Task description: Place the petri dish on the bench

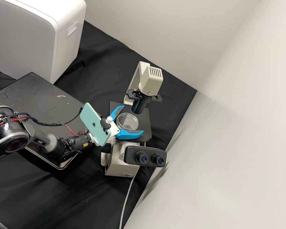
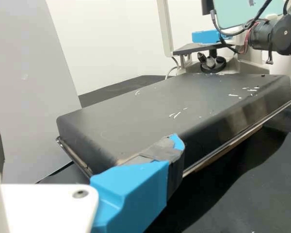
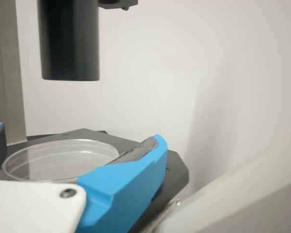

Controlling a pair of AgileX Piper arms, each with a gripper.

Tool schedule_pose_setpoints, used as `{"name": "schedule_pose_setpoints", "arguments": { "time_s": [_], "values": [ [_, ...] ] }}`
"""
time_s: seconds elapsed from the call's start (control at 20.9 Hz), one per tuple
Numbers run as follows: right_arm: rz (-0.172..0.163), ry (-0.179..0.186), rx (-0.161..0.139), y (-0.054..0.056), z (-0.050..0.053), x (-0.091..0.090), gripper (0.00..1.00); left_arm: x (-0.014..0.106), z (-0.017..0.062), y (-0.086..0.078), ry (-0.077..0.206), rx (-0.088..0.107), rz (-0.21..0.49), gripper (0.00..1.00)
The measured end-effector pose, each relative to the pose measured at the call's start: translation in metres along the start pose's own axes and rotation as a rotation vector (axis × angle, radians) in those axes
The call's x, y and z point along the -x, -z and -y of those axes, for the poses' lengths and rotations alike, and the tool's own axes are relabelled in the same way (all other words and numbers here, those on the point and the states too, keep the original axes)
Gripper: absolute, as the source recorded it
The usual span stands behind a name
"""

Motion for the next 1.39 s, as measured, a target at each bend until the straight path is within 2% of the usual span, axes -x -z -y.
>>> {"name": "schedule_pose_setpoints", "arguments": {
  "time_s": [0.14, 0.53, 0.62, 0.96, 1.39],
  "values": [
    [-0.007, 0.007, -0.005, 0.0017, 0.0018, 0.0001, 0.0, 0.0, 0.0, 0.0, 0.0, 0.0, 0.0, 1.0],
    [-0.022, 0.024, -0.059, 0.0032, 0.0033, 0.0001, 0.0, 0.0, 0.0, 0.0, 0.0, 0.0, 0.0, 1.0],
    [-0.03, 0.032, -0.053, 0.004, 0.0041, 0.0002, 0.0, 0.0, 0.0, 0.0, 0.0, 0.0, 0.0, 1.0],
    [-0.031, 0.031, -0.078, 0.0041, 0.0039, 0.0002, 0.0, 0.0, 0.0, 0.0, 0.0, 0.0, 0.0, 1.0],
    [-0.032, 0.031, -0.082, 0.0044, 0.0036, 0.0007, 0.0, -0.0001, 0.0002, 0.0, 0.001, -0.001, 0.0, 1.0]
  ]
}}
